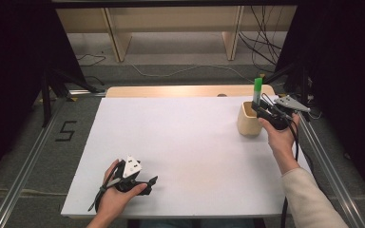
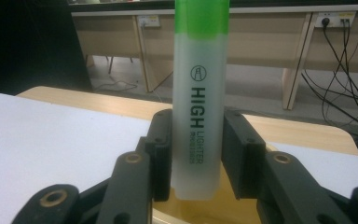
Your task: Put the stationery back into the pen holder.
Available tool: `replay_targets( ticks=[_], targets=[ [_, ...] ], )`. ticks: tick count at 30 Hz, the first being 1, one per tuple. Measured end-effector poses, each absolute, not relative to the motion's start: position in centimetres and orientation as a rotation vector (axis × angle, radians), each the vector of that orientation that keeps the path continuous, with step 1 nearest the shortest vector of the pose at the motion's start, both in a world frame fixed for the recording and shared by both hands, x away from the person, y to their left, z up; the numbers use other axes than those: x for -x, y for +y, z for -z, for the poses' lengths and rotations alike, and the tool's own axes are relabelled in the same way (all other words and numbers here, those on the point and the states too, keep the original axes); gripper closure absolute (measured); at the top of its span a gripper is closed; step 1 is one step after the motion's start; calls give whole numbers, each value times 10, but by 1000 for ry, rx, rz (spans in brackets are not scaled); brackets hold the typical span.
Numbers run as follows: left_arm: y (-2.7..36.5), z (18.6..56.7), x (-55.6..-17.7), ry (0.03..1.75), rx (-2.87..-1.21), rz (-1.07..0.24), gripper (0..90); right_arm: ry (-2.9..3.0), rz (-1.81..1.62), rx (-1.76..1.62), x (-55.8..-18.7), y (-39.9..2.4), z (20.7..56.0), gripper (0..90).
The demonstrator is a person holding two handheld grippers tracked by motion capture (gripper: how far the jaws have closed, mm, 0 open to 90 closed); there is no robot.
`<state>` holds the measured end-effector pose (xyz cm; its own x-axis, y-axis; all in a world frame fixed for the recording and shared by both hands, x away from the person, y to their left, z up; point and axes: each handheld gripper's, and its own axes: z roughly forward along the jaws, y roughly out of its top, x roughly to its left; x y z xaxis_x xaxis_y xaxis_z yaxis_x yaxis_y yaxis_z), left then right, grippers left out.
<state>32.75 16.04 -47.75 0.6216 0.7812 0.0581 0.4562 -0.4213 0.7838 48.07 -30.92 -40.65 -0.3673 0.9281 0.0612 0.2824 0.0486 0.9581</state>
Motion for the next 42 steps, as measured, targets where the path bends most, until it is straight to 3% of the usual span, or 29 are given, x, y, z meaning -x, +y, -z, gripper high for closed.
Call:
replay_targets(
  ticks=[42],
  targets=[
    [160,477,-327,962,-2085,-542,163,1726,-1300,-1249,-491,-311,417,659]
  ],
)
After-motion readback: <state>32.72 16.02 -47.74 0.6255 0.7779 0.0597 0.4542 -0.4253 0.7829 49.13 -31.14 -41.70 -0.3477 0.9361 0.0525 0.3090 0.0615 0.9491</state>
